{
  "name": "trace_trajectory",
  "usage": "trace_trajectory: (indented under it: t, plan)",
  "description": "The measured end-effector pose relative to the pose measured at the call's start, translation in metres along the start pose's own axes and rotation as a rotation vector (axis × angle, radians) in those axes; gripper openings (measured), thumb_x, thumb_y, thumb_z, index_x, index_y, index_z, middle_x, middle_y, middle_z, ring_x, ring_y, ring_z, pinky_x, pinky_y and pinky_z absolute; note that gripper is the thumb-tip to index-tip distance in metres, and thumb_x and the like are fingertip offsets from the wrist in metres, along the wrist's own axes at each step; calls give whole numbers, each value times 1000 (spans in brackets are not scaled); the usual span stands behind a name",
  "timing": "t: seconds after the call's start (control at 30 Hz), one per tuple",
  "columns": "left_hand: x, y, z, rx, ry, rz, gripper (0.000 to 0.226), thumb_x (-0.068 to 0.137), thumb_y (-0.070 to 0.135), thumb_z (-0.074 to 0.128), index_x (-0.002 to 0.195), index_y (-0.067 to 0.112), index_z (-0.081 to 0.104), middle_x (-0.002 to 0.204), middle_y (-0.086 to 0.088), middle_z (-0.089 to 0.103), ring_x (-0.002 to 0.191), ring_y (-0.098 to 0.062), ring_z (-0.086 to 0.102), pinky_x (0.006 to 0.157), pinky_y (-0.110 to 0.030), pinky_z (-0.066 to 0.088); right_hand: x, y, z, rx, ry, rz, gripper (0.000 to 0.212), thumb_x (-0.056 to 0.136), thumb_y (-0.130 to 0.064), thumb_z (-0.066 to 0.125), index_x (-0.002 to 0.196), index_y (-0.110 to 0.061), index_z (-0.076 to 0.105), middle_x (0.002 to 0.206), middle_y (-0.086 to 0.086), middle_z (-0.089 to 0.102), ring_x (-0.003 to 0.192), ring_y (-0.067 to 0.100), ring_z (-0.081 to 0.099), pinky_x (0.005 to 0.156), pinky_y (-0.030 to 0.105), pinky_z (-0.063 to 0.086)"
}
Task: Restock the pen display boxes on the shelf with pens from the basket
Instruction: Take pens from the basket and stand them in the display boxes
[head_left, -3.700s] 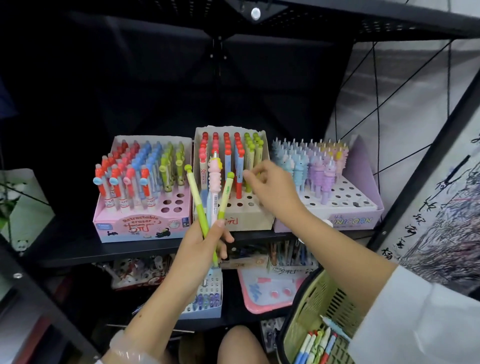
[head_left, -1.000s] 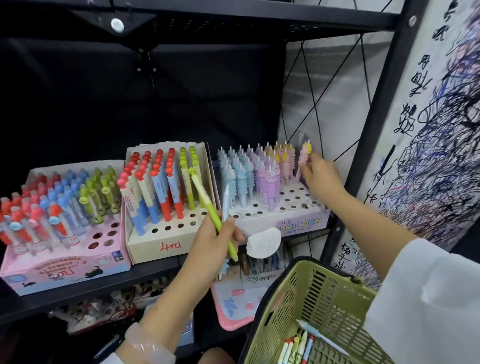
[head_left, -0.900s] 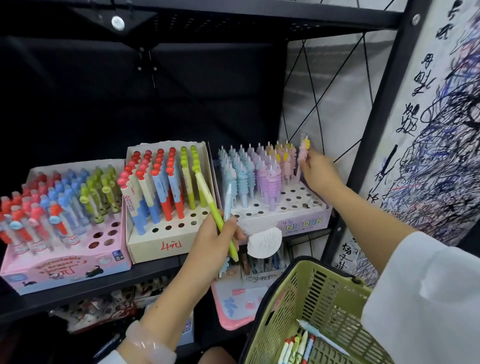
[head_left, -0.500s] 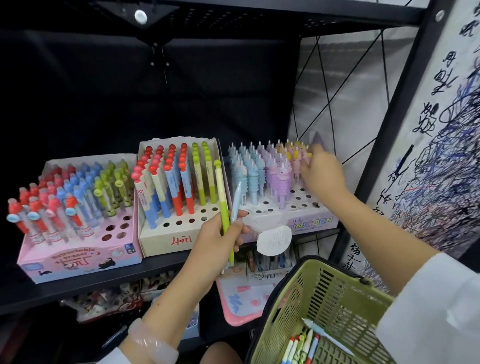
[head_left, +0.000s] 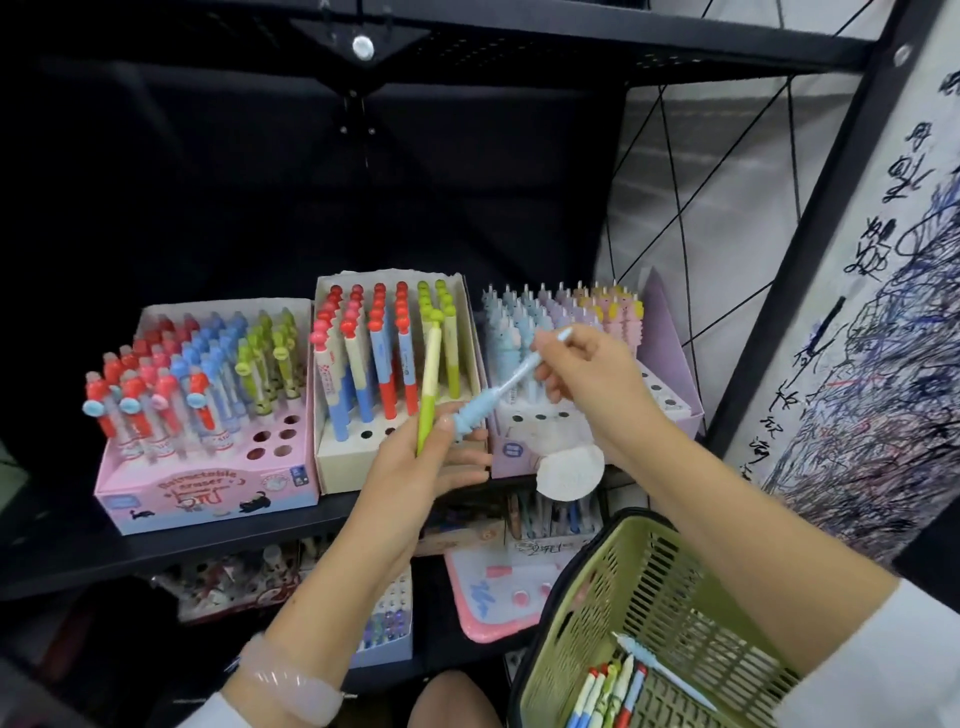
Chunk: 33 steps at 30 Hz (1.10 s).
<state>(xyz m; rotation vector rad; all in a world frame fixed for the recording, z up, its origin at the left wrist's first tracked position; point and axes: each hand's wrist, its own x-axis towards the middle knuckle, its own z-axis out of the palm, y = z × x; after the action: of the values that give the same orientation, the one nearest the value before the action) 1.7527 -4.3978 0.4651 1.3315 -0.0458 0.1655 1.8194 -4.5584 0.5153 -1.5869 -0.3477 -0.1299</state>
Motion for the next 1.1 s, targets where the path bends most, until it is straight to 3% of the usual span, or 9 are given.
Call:
trace_trajectory:
  t: [0.1,0.17,0.23,0.33,0.6,0.77,0.83,1.0,1.1]
  plan:
    - [4,7,-15,30,120,79,17,98,17,43,95,16,60,79,-6,66,56,-8,63,55,-19,52,-13,10,3,-31,-167,83,14,89,-8,59,75,-11,59,57,-4,66,52,5,58,53,16,49]
    - [6,10,-23,128,192,113,13,97,20,45,89,17,55,72,-7,62,46,-7,56,46,-19,48,-18,12,5,-283,-308,52,11,88,-8,62,78,-12,61,66,-5,67,62,7,61,62,18,50]
    - [7,9,-28,293,194,146,14,97,24,45,84,20,51,64,-3,60,40,-7,51,39,-19,42,-20,10,10,-666,-392,-131,7,87,-17,64,94,-18,66,86,-10,64,80,4,57,78,19,45]
    - [6,8,-25,439,169,220,19,97,24,45,78,25,49,54,5,54,37,-1,46,38,-14,35,-25,9,30,-989,-439,-472,37,87,-33,63,120,-16,61,108,-5,58,100,7,43,88,21,33]
    - [4,8,-18,306,75,129,18,98,36,35,97,29,53,62,3,63,35,-8,43,37,-17,35,-27,6,27,-1043,-279,-565,25,91,-25,58,110,-9,61,101,3,59,85,15,52,70,28,41]
    - [6,0,-15,266,80,33,20,99,32,37,93,24,54,50,8,51,33,-5,32,35,-15,27,-4,2,-2,-701,177,-345,13,87,-19,64,95,-16,55,77,-13,54,69,-1,52,62,3,40]
    - [6,-3,-14,243,84,-3,22,100,30,37,87,19,52,50,7,48,34,-6,31,35,-15,26,7,1,-12,-519,325,-269,17,86,-18,66,94,-17,51,78,-11,57,70,-2,55,63,4,44]
    - [6,-8,-15,244,71,-33,24,100,30,37,84,18,51,49,8,48,36,-7,31,36,-16,24,15,9,-14,-683,304,-232,21,86,-14,65,84,-13,44,66,-11,50,72,19,60,79,22,46]
    - [5,-8,-17,245,58,-27,24,99,31,38,85,17,51,50,7,49,37,-7,31,36,-16,25,20,7,-11,-802,313,-235,22,87,-15,64,82,-12,43,66,-3,52,72,23,58,74,19,40]
